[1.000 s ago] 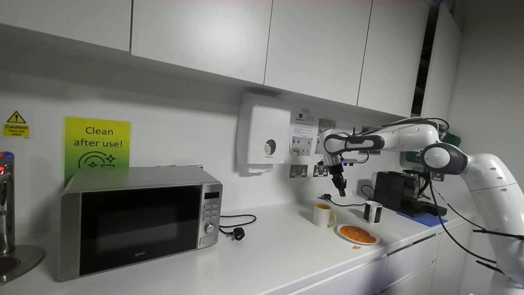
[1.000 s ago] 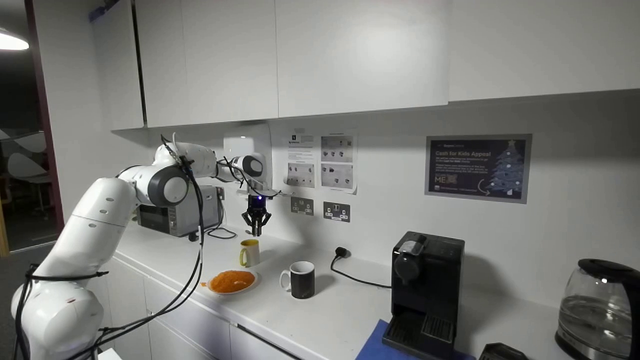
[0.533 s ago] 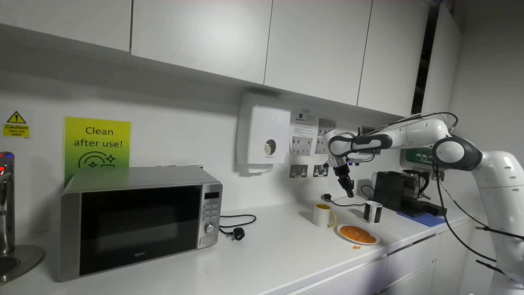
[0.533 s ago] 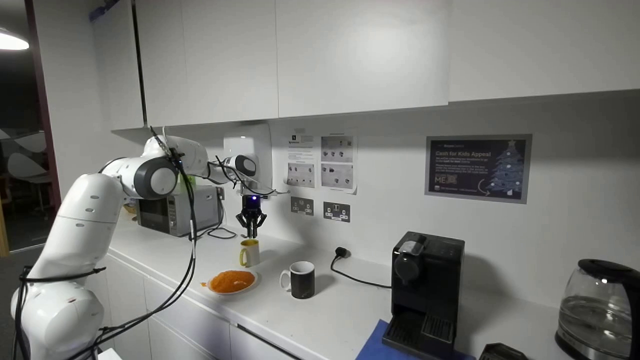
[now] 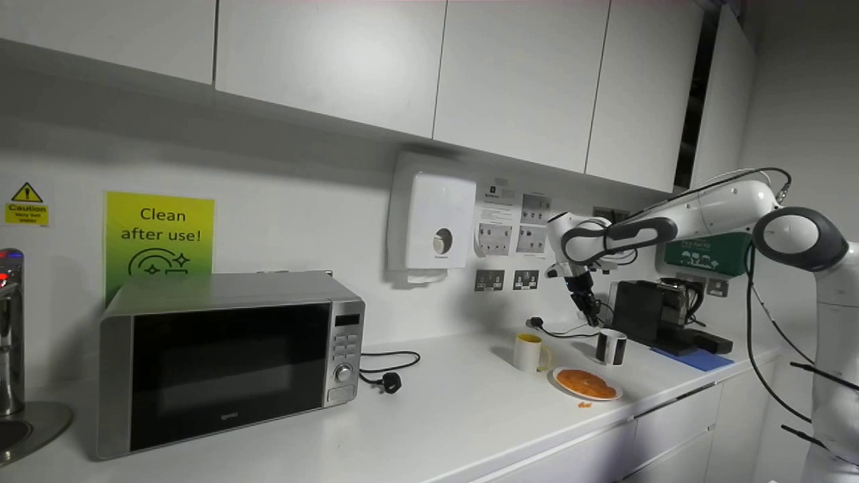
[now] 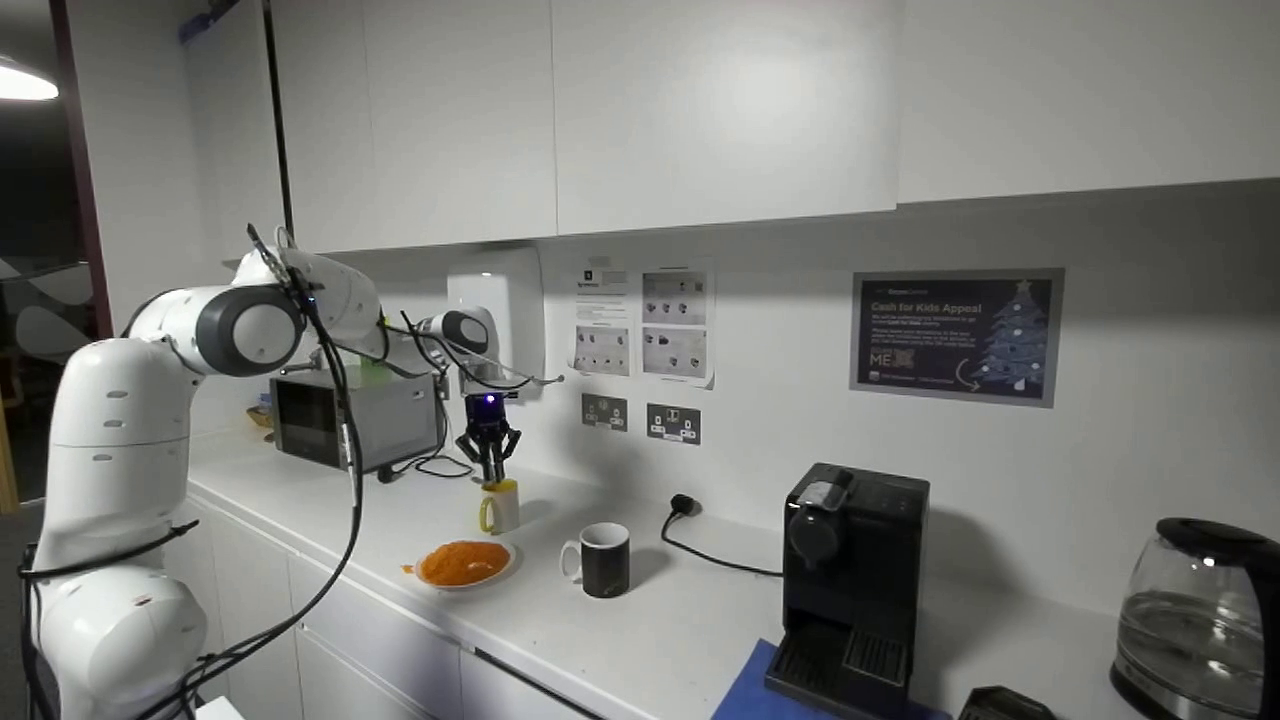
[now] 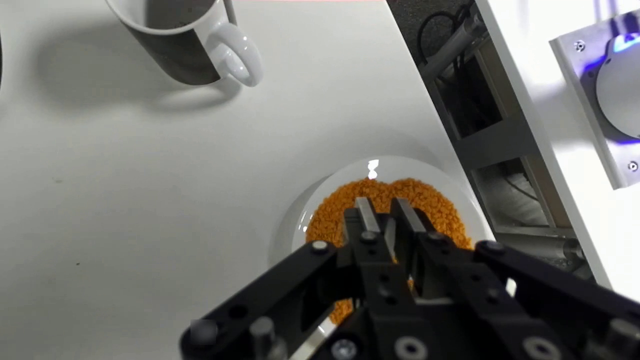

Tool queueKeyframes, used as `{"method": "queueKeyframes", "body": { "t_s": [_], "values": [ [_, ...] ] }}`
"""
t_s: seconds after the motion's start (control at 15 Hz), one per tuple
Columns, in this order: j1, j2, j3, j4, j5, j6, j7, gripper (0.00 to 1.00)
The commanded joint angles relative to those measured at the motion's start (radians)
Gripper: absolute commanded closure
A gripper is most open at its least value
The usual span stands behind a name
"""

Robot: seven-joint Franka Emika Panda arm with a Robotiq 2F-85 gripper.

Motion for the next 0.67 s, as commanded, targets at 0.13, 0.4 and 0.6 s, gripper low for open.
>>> {"method": "queueKeyframes", "body": {
  "t_s": [0.13,0.4,0.6],
  "values": [
    [-0.006,-0.215,-0.014,-0.288,-0.112,0.133,0.051,0.97],
    [-0.009,-0.299,-0.029,-0.417,-0.191,0.177,0.080,0.97],
    [-0.011,-0.348,-0.046,-0.502,-0.225,0.221,0.092,0.97]
  ]
}}
